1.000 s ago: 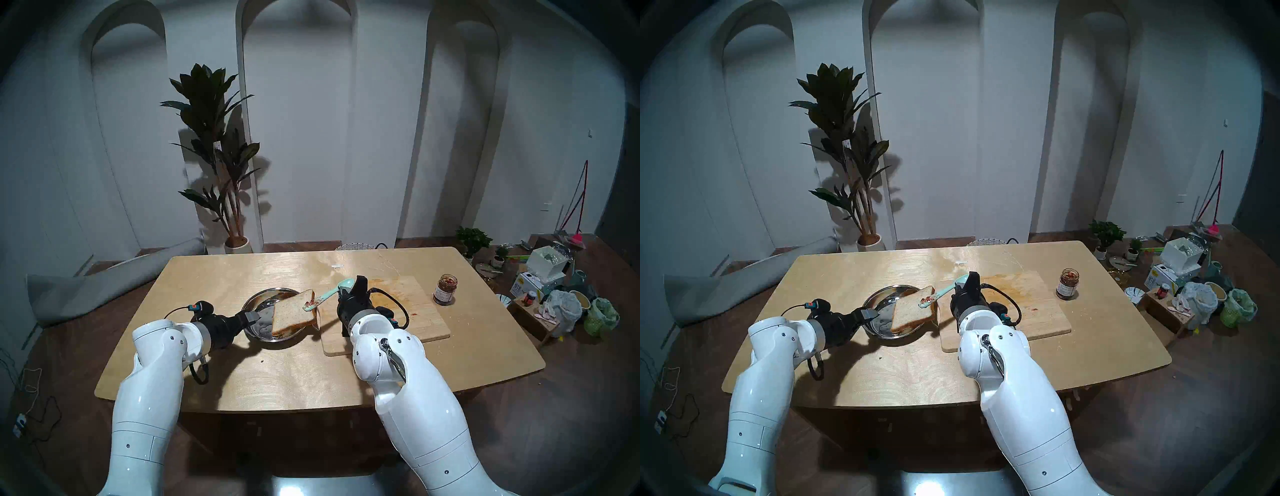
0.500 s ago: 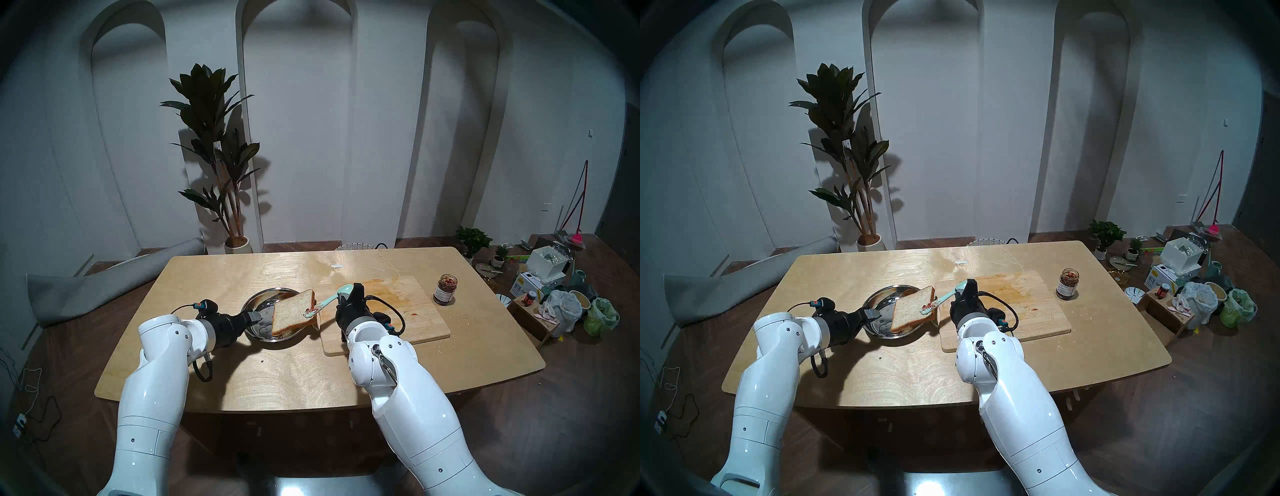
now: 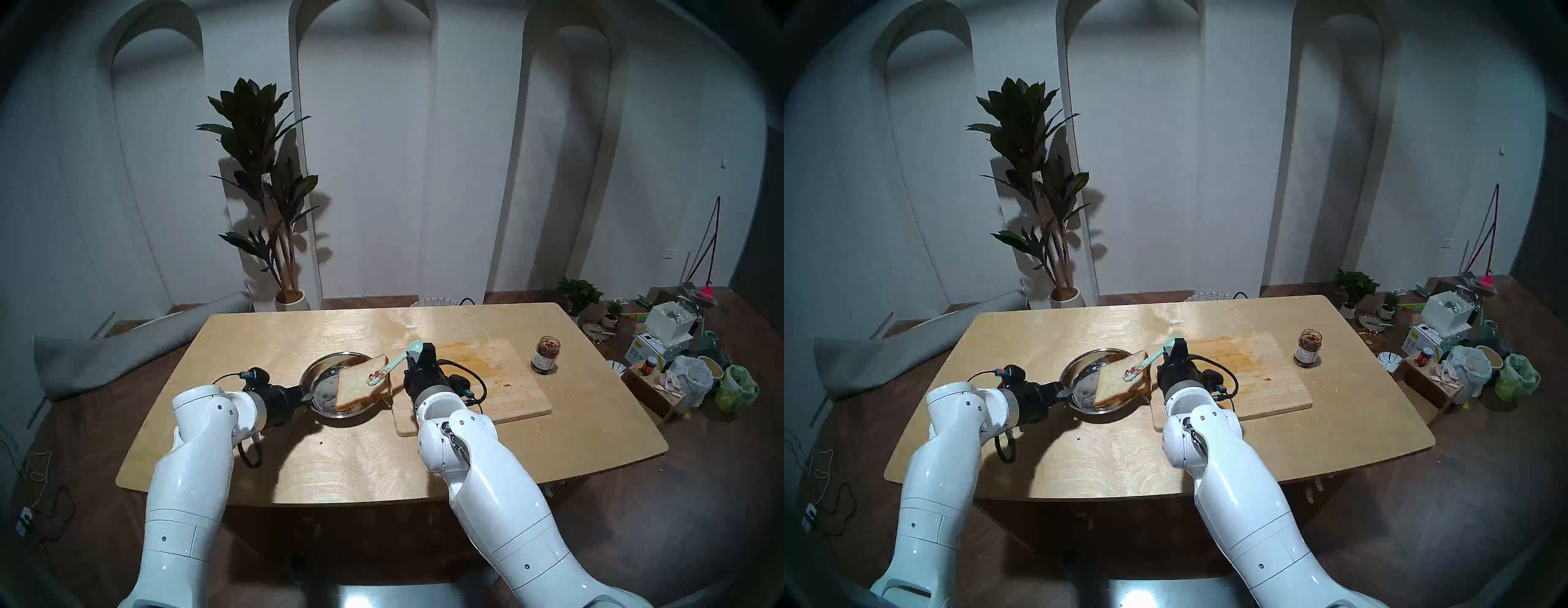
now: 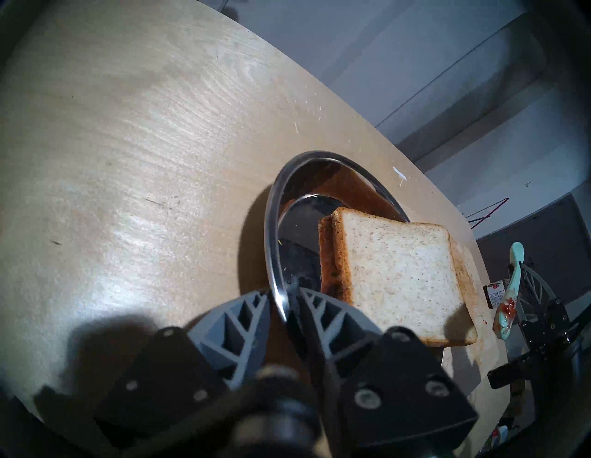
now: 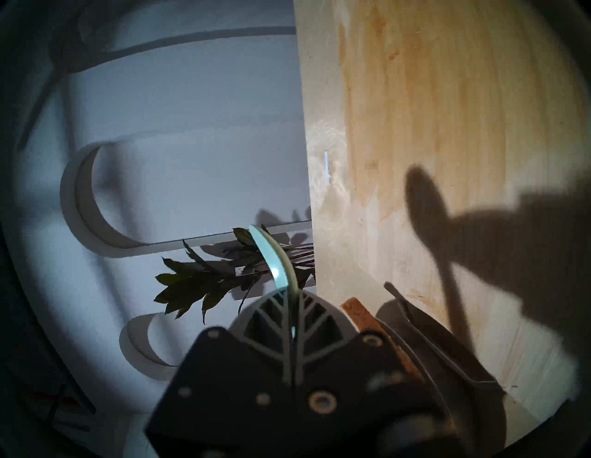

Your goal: Spread jam over the slice of bread with the knife

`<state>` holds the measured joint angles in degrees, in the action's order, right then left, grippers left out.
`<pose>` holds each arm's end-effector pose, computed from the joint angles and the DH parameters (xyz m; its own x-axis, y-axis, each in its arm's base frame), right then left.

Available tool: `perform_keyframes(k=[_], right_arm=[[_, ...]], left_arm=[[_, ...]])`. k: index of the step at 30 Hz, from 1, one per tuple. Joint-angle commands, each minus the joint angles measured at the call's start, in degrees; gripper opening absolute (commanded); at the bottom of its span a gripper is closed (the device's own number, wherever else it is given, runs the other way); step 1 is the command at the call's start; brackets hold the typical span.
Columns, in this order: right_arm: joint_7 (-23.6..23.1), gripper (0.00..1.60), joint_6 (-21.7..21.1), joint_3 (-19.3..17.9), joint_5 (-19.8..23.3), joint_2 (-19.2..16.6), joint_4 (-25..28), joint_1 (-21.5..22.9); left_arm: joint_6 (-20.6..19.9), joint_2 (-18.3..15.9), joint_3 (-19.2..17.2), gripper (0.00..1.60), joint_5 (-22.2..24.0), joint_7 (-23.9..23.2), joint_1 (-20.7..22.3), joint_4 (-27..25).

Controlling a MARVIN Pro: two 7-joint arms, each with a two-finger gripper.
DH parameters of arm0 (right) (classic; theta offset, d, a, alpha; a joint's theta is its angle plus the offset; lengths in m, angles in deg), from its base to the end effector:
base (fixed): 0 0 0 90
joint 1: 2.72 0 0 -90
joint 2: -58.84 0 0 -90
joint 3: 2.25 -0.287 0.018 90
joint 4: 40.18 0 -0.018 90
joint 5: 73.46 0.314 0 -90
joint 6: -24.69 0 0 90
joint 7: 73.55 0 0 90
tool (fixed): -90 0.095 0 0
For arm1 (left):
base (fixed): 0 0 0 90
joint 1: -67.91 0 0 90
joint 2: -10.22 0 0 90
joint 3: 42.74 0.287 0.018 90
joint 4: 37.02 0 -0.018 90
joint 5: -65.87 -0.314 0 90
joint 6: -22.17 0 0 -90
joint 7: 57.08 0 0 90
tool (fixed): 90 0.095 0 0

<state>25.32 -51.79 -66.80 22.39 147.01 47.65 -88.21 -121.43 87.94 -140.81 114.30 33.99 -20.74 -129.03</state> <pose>0.4152 0.1520 -0.3105 0.2053 -0.9778 -0.0430 -0.1502 0.0119 -0.9886 0.4024 0.0726 -0.3269 0.7078 0.4483 0.5460 0.0664 -0.8117 0.5803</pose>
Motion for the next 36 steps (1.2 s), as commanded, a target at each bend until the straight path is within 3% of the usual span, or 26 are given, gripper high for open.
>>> perform_keyframes(k=[1, 7, 14, 24, 36], right_arm=[[-6.62, 0.0, 1.16, 1.87, -4.17, -0.06, -1.69, 1.55], [-9.77, 0.0, 2.44, 1.92, -5.13, 0.54, -5.89, 2.77], [-11.13, 0.0, 3.09, 2.02, -4.97, 1.33, -8.56, 3.64], [-11.61, 0.0, 2.89, 2.25, -4.17, 2.54, -10.41, 4.98], [-12.67, 0.0, 4.29, 4.39, -5.96, 3.59, -15.8, 6.95]], left_arm=[[0.63, -0.02, 0.31, 0.63, -0.5, 0.45, 1.34, -0.96], [0.6, 0.09, 0.48, 0.55, -0.57, 1.15, 1.59, -0.66], [0.74, -0.04, 0.75, 0.3, -0.5, 1.14, 1.73, -0.37], [0.61, -0.14, 0.93, 0.41, -0.36, 1.02, 1.9, -0.42], [0.56, -0.27, 1.37, 0.38, -0.27, 1.28, 2.01, -0.35]])
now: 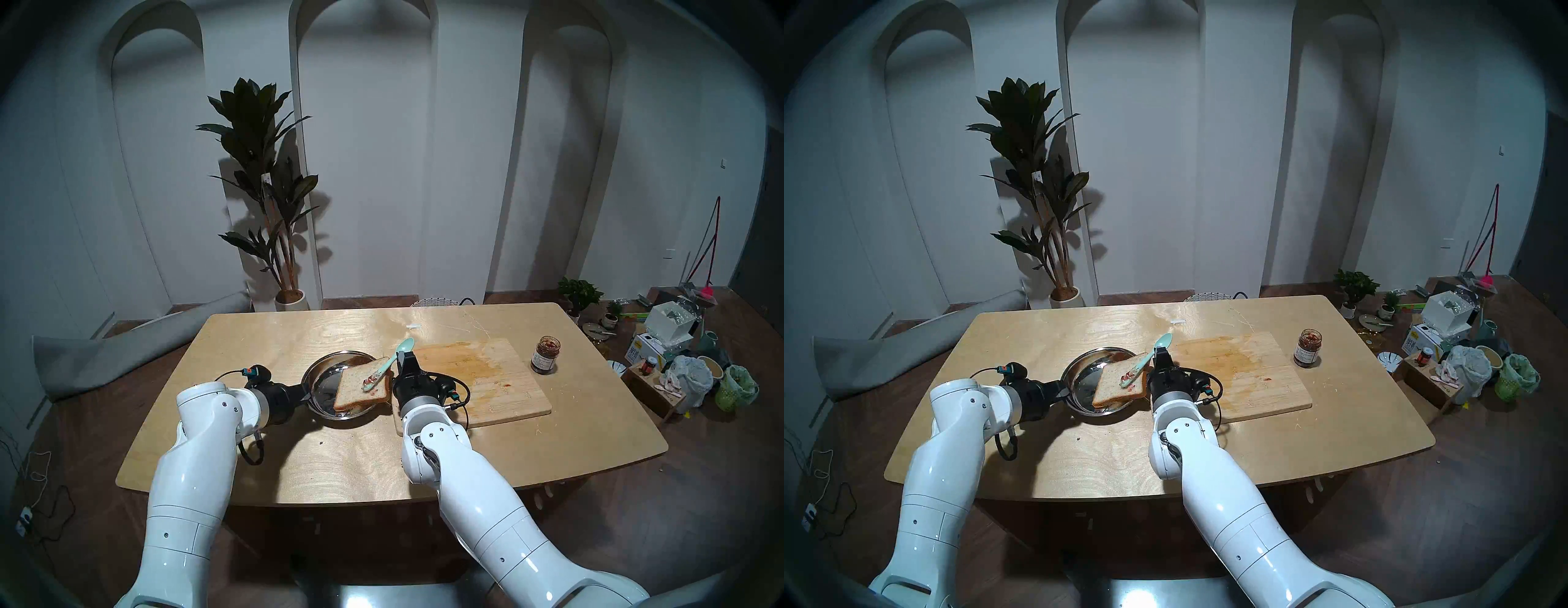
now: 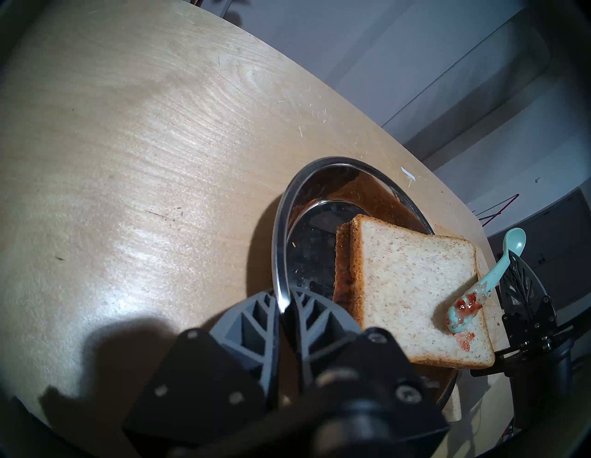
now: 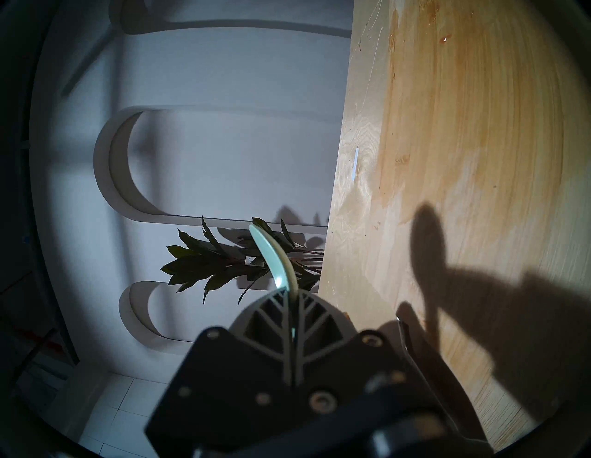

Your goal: Spread jam over the slice of bread with the knife

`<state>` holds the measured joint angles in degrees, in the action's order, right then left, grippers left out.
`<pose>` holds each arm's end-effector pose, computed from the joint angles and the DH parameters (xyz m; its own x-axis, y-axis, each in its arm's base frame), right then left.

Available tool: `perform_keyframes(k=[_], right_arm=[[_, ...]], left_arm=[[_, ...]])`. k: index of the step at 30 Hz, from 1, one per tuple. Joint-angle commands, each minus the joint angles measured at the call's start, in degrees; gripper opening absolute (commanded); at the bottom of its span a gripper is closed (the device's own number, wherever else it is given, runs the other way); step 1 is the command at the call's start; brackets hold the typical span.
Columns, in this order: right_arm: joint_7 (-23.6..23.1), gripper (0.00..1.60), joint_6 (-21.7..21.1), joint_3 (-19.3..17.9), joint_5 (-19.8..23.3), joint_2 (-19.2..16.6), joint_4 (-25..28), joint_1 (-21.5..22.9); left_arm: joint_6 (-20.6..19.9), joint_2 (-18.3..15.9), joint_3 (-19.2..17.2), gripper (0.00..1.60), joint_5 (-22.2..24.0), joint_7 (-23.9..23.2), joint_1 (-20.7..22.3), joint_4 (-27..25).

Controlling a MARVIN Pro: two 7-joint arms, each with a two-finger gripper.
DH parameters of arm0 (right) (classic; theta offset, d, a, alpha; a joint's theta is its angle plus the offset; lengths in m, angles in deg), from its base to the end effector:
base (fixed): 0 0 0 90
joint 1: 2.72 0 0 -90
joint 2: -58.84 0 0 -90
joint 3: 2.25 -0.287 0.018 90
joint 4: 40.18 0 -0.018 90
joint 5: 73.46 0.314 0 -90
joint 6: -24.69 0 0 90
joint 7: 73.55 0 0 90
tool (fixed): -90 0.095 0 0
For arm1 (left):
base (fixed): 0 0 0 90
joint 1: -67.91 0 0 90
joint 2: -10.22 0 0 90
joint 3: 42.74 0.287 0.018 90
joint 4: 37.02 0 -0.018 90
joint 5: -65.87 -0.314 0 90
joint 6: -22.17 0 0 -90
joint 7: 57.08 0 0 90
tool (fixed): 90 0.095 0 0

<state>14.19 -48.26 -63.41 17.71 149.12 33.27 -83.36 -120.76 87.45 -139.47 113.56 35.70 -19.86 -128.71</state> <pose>0.4281 0.1714 -0.3507 0.1974 -0.9759 0.0934 -0.0614 -0.1074 -0.9923 0.4077 0.0705 -0.3256 0.7065 0.4267 0.5646 0.0691 -0.8356 0.5449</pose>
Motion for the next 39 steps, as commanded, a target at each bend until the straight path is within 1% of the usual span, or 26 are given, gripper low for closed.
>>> perform_keyframes(k=[1, 3, 4, 5, 6, 9, 12, 15, 19, 21, 22, 24, 25, 26, 27, 28, 29, 30, 31, 32, 33, 35, 37, 38, 39], right_arm=[[-1.9, 0.0, 0.83, 1.16, -1.48, 1.45, -1.68, 2.16], [-2.73, 0.0, 1.29, 1.67, -2.39, 1.17, -2.38, 2.46], [-2.89, 0.0, 1.3, 1.68, -2.34, 1.21, -2.59, 2.5], [-3.6, 0.0, 2.0, 2.04, -3.27, 1.04, -3.16, 2.79], [-3.6, 0.0, 2.0, 2.04, -3.27, 1.04, -3.16, 2.79], [-3.83, 0.0, 2.91, 2.28, -3.88, 1.22, -4.02, 3.28], [-4.06, 0.0, 3.8, 2.68, -5.0, 1.04, -4.32, 3.62], [-2.57, 0.0, 4.45, 2.86, -5.47, 0.9, -3.14, 3.72], [-0.72, 0.0, 5.47, 3.6, -7.35, -0.01, -0.67, 3.65], [-0.31, 0.0, 5.6, 3.63, -7.47, -0.07, -0.02, 3.57], [1.12, 0.0, 5.26, 3.54, -7.13, -0.07, 1.19, 3.37], [2.55, 0.0, 5.49, 3.76, -7.64, -0.13, 2.28, 3.55], [5.21, 0.0, 5.7, 3.69, -7.61, -0.03, 4.5, 3.27], [5.66, 0.0, 5.28, 3.25, -6.52, 0.83, 4.17, 3.76], [7.22, 0.0, 5.47, 3.4, -7.01, 0.43, 5.84, 3.54], [8.4, 0.0, 5.33, 3.9, -7.97, 0.05, 5.72, 4.31], [9.9, 0.0, 4.73, 3.63, -6.94, 0.15, 7.58, 3.64], [9.9, 0.0, 4.79, 3.57, -6.83, 0.69, 6.56, 4.24], [11.48, 0.0, 4.78, 4.22, -8.04, -0.17, 7.95, 4.02], [13.53, 0.0, 4.04, 4.28, -7.39, -0.23, 9.34, 3.44], [14.76, 0.0, 4.08, 4.55, -7.65, -0.19, 9.49, 3.45], [15.22, 0.0, 3.93, 4.88, -7.91, -0.21, 9.55, 3.23], [18.38, 0.0, 3.56, 5.58, -8.17, -0.31, 10.48, 2.81], [20.15, 0.0, 3.62, 6.32, -8.94, -0.23, 10.4, 2.68], [20.15, 0.0, 3.62, 6.32, -8.94, -0.23, 10.4, 2.68]], left_arm=[[0.09, 0.13, 0.25, 0.36, 0.06, -0.06, 1.08, -0.88], [0.05, 0.21, 0.03, 0.31, 0.5, -0.36, 1.13, -0.74], [0.12, 0.07, 0.18, 0.21, 0.32, -0.26, 1.13, -0.8], [0.01, 0.22, -0.08, 0.14, 0.74, -0.48, 1.19, -0.67], [0.01, 0.22, -0.08, 0.14, 0.74, -0.48, 1.19, -0.67], [-0.11, 0.09, -0.08, 0.04, 0.9, -0.28, 1.29, -0.82], [-0.2, -0.01, -0.06, 0.04, 0.99, -0.26, 1.34, -0.91], [-0.24, -0.25, 0.07, 0.16, 1.07, -0.31, 1.4, -1.0], [-0.36, -0.28, 0.05, 0.17, 1.05, 0.12, 1.55, -1.14], [-0.42, -0.34, -0.01, 0.18, 1.09, 0.14, 1.66, -1.15], [-0.37, -0.5, 0.02, 0.18, 0.97, 0.24, 1.75, -1.24], [-0.59, -0.69, -0.04, 0.18, 0.97, 0.38, 2.0, -1.2], [-0.78, -0.91, 0.05, 0.21, 0.91, 0.53, 2.23, -1.21], [-0.9, -1.04, 0.11, 0.25, 0.93, 0.49, 2.33, -1.21], [-1.03, -1.15, 0.19, 0.27, 0.87, 0.57, 2.42, -1.23], [-1.12, -1.13, 0.15, 0.29, 0.94, 0.6, 2.49, -1.21], [-1.27, -1.15, 0.15, 0.29, 0.98, 0.64, 2.56, -1.18], [-1.4, -1.25, 0.24, 0.29, 0.9, 0.71, 2.64, -1.16], [-1.5, -1.23, 0.29, 0.26, 0.87, 0.81, 2.75, -0.99], [-1.6, -1.2, 0.36, 0.26, 0.85, 0.9, 2.84, -0.79], [-1.7, -1.19, 0.42, 0.25, 0.84, 0.98, 2.92, -0.66], [-1.87, -1.14, 0.4, 0.26, 0.97, 0.96, 3.0, -0.52], [-2.05, -1.07, 0.55, 0.24, 0.78, 1.43, 3.12, -0.52], [-2.07, -0.91, 0.52, 0.27, 0.84, 1.66, 3.18, -0.47], [-2.07, -0.91, 0.52, 0.27, 0.84, 1.66, 3.18, -0.47]])
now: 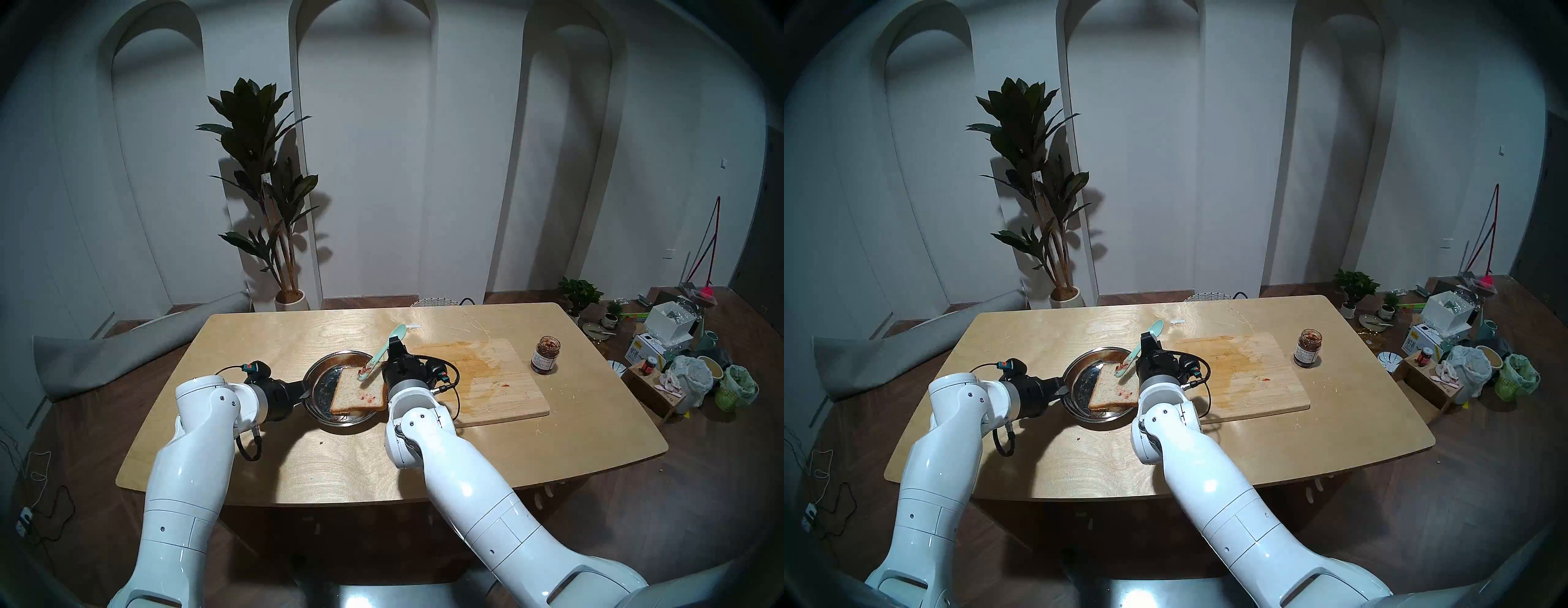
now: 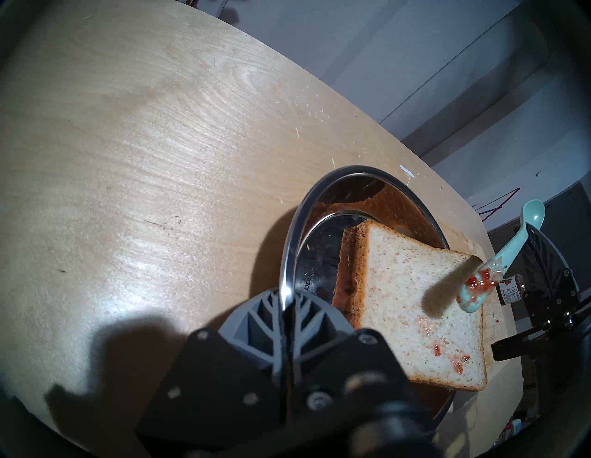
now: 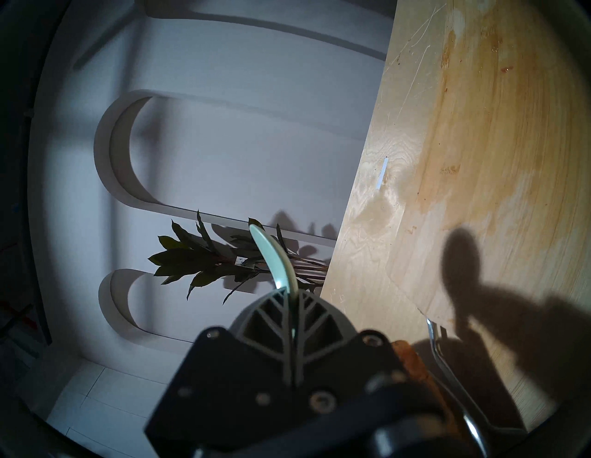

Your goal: Spread jam over the slice of bread with the knife

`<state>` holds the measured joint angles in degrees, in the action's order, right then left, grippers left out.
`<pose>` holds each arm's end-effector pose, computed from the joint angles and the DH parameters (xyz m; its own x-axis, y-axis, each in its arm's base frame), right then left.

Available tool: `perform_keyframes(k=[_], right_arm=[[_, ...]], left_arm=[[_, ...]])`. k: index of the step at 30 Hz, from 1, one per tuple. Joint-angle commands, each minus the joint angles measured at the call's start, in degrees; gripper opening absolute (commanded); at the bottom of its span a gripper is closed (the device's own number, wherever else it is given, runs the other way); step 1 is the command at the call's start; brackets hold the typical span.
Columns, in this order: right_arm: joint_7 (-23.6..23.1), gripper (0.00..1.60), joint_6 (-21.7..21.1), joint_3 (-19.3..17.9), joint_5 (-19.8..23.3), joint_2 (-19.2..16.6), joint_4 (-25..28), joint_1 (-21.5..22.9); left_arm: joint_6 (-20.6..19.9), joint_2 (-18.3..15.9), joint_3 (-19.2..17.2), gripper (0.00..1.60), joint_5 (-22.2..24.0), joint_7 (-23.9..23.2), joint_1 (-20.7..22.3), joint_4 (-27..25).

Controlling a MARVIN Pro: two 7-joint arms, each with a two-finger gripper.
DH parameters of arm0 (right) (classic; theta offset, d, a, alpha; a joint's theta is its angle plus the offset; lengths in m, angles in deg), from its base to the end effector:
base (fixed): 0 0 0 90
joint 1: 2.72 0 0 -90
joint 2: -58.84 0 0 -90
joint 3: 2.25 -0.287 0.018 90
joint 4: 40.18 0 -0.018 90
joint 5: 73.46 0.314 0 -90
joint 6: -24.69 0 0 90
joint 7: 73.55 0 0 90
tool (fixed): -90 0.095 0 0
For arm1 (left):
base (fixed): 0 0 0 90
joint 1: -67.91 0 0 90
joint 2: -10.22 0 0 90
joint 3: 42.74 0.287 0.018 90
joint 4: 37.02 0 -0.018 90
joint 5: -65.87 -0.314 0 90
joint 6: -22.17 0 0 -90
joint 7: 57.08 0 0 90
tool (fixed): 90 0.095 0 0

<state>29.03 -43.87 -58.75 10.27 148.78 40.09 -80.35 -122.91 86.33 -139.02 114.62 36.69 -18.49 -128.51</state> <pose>0.4340 0.1941 -0.3033 0.1844 -0.9607 0.2073 -0.0834 -0.2255 -0.9707 0.4125 0.0731 -0.3186 0.7243 0.4056 0.5575 0.0620 -0.8437 0.5333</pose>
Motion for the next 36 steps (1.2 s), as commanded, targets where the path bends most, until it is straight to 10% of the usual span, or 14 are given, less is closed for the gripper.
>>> perform_keyframes(k=[1, 19, 36], right_arm=[[6.75, 0.0, -0.51, 2.32, -2.44, -0.12, 3.75, -0.22], [11.74, 0.0, 2.49, 4.42, -8.71, -2.3, 6.16, 0.52], [7.86, 0.0, 4.92, 6.66, -9.93, -0.68, -2.52, 2.11]], left_arm=[[0.08, 0.19, 0.15, 0.26, -0.25, 0.81, 1.85, -0.67], [0.08, -0.11, 0.56, 0.24, 0.69, 2.21, 2.25, -0.55], [0.08, -0.11, 0.38, 0.18, 1.45, 2.28, 0.96, -1.59]])
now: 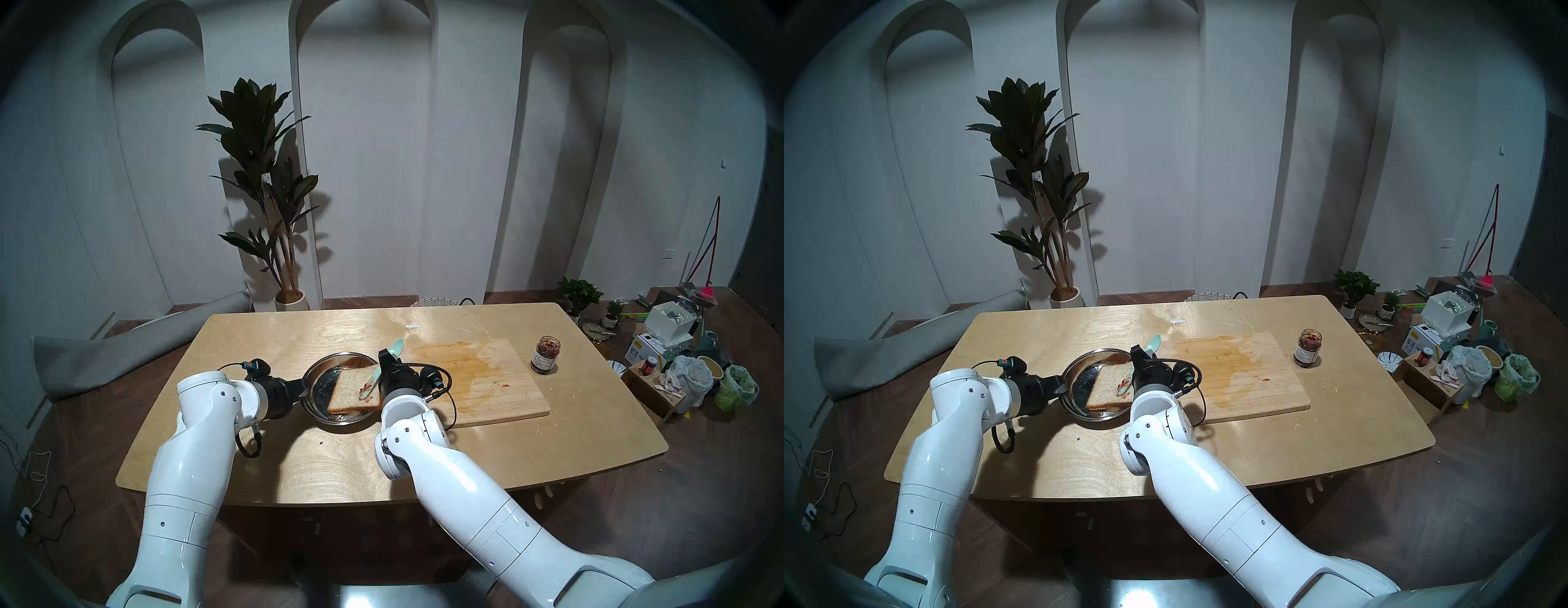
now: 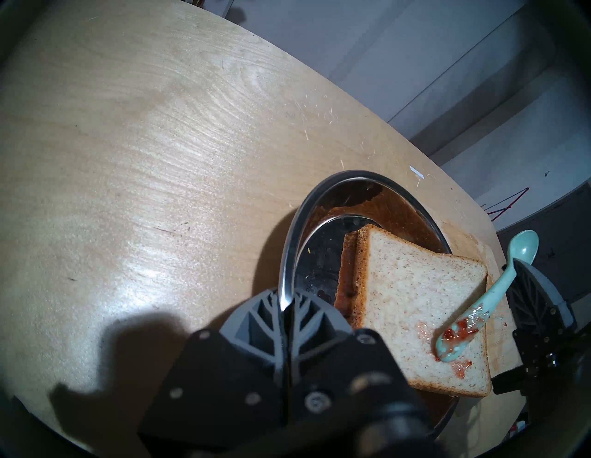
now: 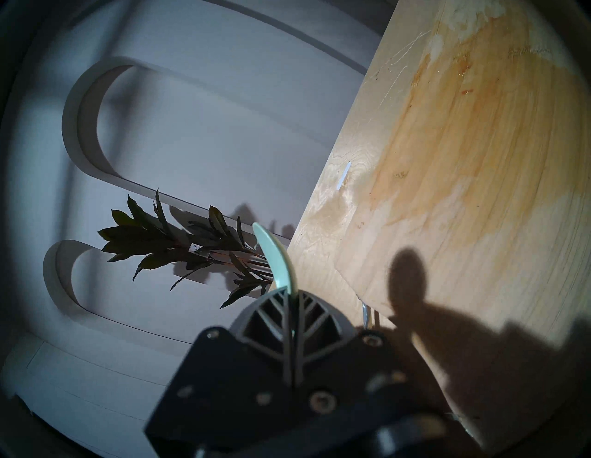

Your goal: Spread jam over the slice of bread with the knife

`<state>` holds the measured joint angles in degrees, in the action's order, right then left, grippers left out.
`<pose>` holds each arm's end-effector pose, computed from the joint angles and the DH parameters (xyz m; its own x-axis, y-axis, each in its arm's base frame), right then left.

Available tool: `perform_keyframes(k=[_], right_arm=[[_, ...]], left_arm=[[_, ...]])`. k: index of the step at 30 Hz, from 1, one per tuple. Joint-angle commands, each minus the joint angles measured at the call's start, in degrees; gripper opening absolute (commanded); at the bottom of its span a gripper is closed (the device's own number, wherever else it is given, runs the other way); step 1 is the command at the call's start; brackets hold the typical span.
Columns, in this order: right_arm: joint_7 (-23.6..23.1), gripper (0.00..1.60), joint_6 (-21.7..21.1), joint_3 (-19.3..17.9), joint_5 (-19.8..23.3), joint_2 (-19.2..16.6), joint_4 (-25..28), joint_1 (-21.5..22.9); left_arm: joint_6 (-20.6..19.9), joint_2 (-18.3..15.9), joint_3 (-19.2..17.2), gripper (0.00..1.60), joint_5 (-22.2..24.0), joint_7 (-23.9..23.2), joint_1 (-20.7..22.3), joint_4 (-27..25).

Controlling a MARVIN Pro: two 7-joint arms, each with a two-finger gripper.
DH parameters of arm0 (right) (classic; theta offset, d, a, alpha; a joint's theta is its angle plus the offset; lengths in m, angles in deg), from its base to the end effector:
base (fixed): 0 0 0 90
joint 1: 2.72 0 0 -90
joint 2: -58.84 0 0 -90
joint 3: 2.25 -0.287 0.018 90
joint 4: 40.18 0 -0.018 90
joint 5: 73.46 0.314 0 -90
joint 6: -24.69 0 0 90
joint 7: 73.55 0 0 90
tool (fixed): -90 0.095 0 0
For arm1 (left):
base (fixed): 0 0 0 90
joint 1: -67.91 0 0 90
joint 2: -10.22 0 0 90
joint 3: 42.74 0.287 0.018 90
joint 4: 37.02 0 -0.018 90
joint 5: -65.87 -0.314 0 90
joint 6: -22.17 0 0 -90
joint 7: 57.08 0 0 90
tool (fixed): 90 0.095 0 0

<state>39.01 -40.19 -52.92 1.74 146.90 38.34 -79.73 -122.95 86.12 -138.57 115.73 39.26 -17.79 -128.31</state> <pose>0.4189 0.2013 -0.3295 0.1849 -0.9006 0.3935 -0.1611 -0.4227 -0.8918 0.4159 0.0740 -0.3168 0.7235 0.4075 0.5572 0.0806 -0.8515 0.5181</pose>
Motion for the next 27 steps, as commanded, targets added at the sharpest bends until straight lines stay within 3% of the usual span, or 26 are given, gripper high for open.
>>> perform_keyframes(k=[1, 20, 27], right_arm=[[-2.49, 0.0, 1.52, 1.03, -1.78, 1.07, -0.98, 1.55], [-2.83, 0.0, 2.69, 2.39, -5.18, -0.47, -3.5, 3.57], [-3.36, 0.0, 3.11, 2.59, -5.65, -0.79, -4.27, 3.73]], left_arm=[[0.12, 0.08, -0.11, 0.17, 0.37, -0.29, 0.14, -1.94], [0.12, -0.43, -0.81, 0.18, 1.23, -0.28, -1.22, -3.64], [0.12, -0.47, -1.08, 0.03, 1.54, -0.08, -1.79, -4.32]])
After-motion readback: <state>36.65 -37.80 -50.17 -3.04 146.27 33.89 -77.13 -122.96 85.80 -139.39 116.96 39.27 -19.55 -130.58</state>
